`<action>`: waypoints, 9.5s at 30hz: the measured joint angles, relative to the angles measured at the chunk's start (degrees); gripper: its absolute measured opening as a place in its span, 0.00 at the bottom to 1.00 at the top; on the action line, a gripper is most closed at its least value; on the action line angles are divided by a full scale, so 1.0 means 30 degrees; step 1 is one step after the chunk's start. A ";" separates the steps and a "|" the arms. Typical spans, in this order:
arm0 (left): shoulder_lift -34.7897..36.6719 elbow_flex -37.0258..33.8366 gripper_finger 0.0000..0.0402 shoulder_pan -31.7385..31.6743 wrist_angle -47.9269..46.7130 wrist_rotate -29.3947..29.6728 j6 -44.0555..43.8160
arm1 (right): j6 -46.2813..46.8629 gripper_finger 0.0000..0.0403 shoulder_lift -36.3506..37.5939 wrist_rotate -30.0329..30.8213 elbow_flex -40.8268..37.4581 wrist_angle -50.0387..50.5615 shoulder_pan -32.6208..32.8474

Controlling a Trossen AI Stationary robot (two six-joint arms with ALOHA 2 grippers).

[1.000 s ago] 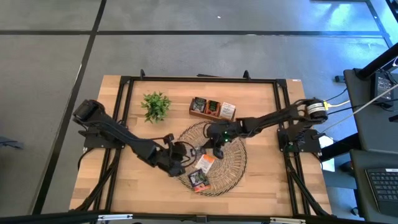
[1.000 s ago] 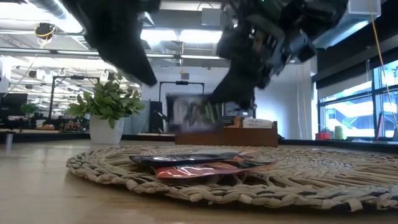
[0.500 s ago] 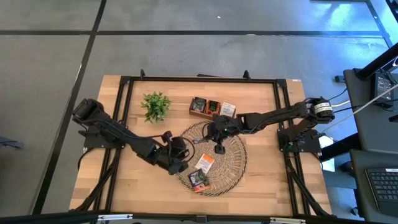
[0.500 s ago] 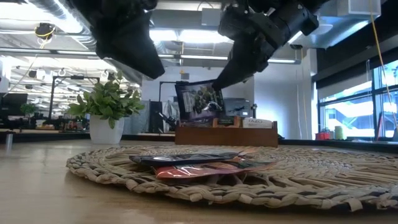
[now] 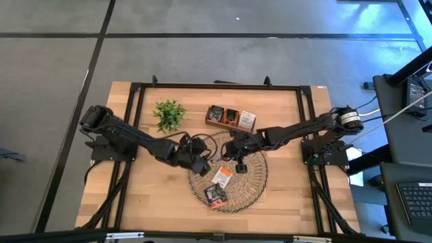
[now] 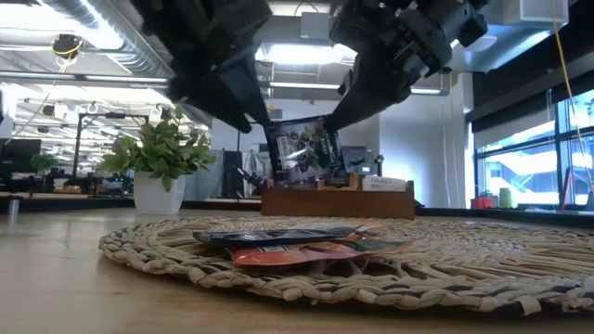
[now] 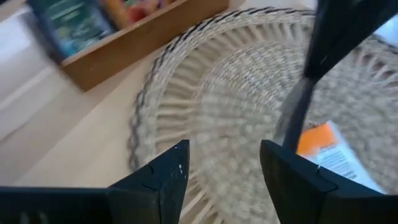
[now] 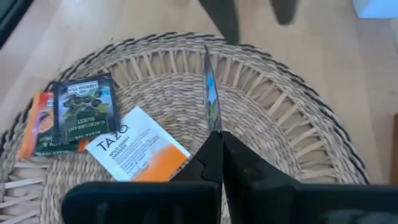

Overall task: Pick & Place Tea
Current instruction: Put the black and white tea bag into the left section of the wooden organizer, then put the white and orange tea bag into the right section of the wooden organizer

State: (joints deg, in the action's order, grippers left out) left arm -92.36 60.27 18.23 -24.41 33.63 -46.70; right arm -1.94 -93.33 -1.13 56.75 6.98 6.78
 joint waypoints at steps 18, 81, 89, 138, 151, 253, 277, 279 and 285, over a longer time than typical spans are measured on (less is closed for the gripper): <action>-0.0903 -0.0015 0.43 -0.1760 0.3085 -0.4627 0.5661 | 0.0634 0.01 -0.0468 -0.0131 0.0000 -0.1230 0.0184; 0.1865 -1.0761 0.01 -0.2204 3.3912 -0.6316 1.5718 | 0.0073 0.47 0.5032 0.1273 -0.4619 -1.2130 0.0380; 0.1865 -1.0761 0.01 -0.2204 3.5567 -0.7337 1.6552 | -0.0014 0.47 0.5032 0.0831 -0.4619 -1.4495 0.0371; 0.1931 -1.0754 0.12 -0.2145 3.4178 -0.5595 1.6802 | -0.0983 0.01 0.3706 -0.0293 -0.3818 -1.5920 -0.0449; 0.2608 -1.2580 0.31 -0.0062 3.4346 0.2297 1.9890 | -0.0714 0.01 0.4300 0.0411 -0.3805 -1.3541 -0.3473; -0.1474 -0.7238 0.13 0.1235 2.0032 -0.8779 0.9466 | -0.2404 0.23 -0.1197 -0.3439 -0.3825 -0.5683 0.1225; -0.5173 -0.4772 0.01 -0.0740 1.8639 -1.2624 0.8741 | -0.1848 0.23 -0.2736 -0.3475 -0.3847 -0.7456 0.1356; -0.5173 -0.4772 0.01 -0.0740 1.8550 -1.2566 0.8759 | -0.1987 0.23 -0.2785 -0.3475 -0.3847 -0.7444 0.1364; -0.5663 -0.4772 0.01 -0.0740 1.8660 -1.2427 0.8701 | -0.2025 0.23 -0.2785 -0.3461 -0.3840 -0.7570 0.1356</action>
State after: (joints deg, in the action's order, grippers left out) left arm -109.35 45.95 16.01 31.57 -3.65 -20.60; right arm -8.01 -101.69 -11.51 45.23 -15.73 10.85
